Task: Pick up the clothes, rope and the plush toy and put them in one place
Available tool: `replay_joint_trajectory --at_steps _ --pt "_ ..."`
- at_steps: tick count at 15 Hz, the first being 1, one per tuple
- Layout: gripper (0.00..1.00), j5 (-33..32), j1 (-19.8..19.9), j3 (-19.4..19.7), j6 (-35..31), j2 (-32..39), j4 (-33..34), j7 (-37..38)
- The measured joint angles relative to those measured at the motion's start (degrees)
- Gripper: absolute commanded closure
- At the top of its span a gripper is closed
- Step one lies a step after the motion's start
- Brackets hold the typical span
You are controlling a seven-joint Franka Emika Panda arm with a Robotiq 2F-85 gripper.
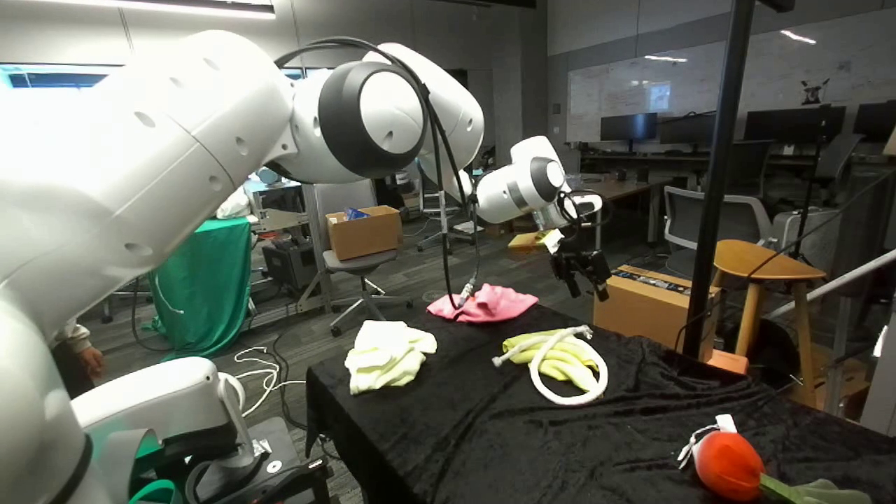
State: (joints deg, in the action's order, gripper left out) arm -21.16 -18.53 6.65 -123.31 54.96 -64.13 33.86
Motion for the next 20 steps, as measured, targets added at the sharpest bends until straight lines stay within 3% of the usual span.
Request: replay_joint_trajectory --at_steps 7,16,20 --pt "0.00 0.0 -3.4 -2.9 -2.2 -2.8 -3.3 -6.7" --pt "0.00 3.6 0.8 -14.7 -1.9 -3.2 -7.8 -29.6" --pt "0.00 6.2 1.6 -16.8 -1.8 -3.1 -9.9 -41.5"
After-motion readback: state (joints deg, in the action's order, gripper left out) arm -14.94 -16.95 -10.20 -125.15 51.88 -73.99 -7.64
